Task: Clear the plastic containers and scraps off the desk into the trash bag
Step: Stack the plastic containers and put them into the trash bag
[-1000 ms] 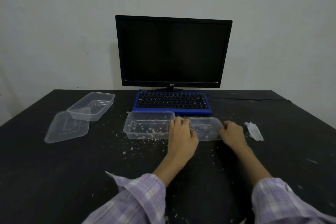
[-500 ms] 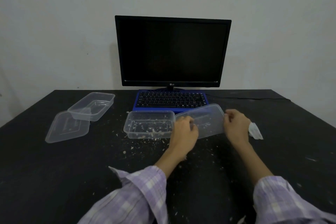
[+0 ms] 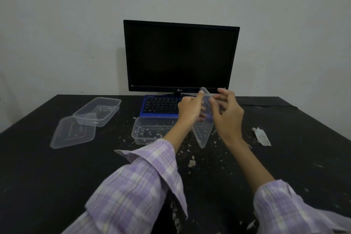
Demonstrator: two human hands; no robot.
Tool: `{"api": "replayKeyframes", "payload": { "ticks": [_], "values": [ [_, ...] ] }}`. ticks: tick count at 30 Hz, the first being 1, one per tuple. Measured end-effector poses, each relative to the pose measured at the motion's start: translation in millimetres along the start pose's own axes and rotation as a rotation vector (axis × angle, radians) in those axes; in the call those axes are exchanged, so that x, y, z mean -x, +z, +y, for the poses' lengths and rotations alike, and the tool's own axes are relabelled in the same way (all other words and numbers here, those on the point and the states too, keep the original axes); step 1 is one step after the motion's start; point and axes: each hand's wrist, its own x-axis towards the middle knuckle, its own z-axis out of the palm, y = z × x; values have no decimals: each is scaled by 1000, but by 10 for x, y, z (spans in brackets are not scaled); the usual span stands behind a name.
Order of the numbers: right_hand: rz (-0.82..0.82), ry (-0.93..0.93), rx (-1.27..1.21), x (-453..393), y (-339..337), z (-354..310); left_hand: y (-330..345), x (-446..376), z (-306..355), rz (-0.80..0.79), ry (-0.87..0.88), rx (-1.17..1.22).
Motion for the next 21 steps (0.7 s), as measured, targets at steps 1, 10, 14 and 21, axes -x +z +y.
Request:
{"api": "replayKeyframes", "payload": {
  "ticks": [1,10,14,21],
  "values": [
    [-28,-24,-3,12,47,-33,-60,-5,21,3,-14,23],
    [-324,-87,-23,161,381,-176,-568,-95,-45,87,-80,27],
    [-270,28,142,173,382,-58,-857,-66,-136,79,-92,93],
    [-348,581,112,175,423,49,-1400,-59,-352,131,-105,85]
  ]
}}
